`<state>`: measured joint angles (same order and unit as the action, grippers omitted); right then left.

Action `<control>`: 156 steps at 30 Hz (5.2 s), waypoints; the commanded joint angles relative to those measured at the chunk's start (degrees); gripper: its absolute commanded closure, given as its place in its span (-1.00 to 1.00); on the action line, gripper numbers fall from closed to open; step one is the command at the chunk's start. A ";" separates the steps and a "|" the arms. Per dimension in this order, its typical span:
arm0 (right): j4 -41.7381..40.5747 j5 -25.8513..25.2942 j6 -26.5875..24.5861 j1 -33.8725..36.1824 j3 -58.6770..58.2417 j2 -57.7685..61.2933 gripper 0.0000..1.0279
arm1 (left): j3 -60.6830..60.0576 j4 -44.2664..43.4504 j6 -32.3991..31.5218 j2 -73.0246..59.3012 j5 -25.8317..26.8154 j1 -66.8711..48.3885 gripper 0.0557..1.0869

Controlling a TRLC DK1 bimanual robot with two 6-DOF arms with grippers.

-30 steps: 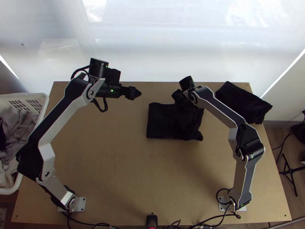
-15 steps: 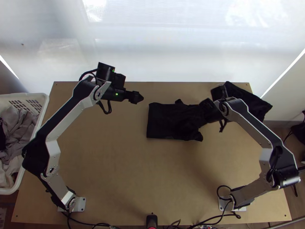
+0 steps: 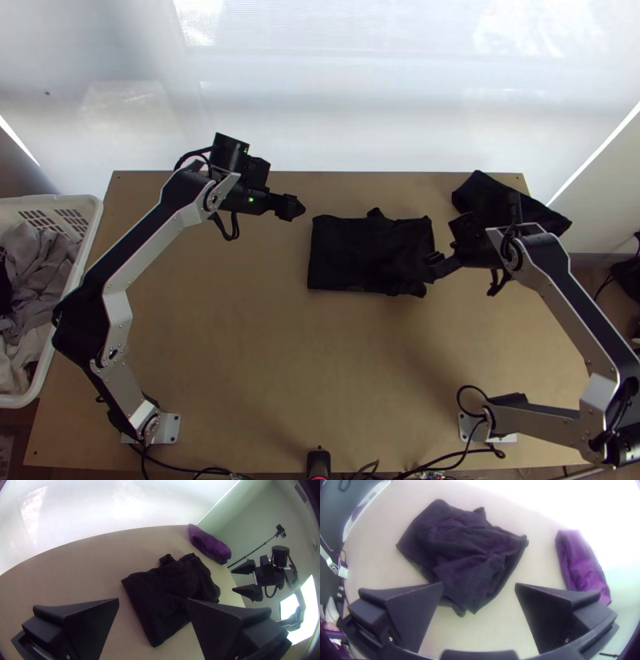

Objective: Fold the t-shirt

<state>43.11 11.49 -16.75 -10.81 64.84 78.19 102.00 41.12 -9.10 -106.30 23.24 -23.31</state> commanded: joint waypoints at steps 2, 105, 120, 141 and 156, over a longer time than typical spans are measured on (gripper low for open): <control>-3.91 -11.31 -5.40 -15.82 -0.59 -3.75 -0.92 | -0.31 1.24 0.93 0.92 -2.59 -0.16 -0.89; -44.34 -25.90 -23.68 -24.52 -5.25 10.75 0.95 | -2.24 2.91 3.74 5.84 -7.25 2.30 -0.89; -39.86 -27.31 -15.85 -4.92 -3.93 -1.38 0.95 | -3.03 3.88 3.74 8.22 -7.25 2.22 -0.89; -40.65 -17.90 -15.33 30.41 1.87 3.19 0.95 | -5.14 3.96 4.18 10.50 -7.25 3.01 -0.89; -41.71 -14.74 -10.67 42.36 7.32 3.90 0.95 | -6.72 4.49 4.53 13.05 -7.16 6.52 -0.89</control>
<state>1.54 -4.89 -30.02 26.68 70.48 83.90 95.98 45.41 -4.62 -93.97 15.99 -17.85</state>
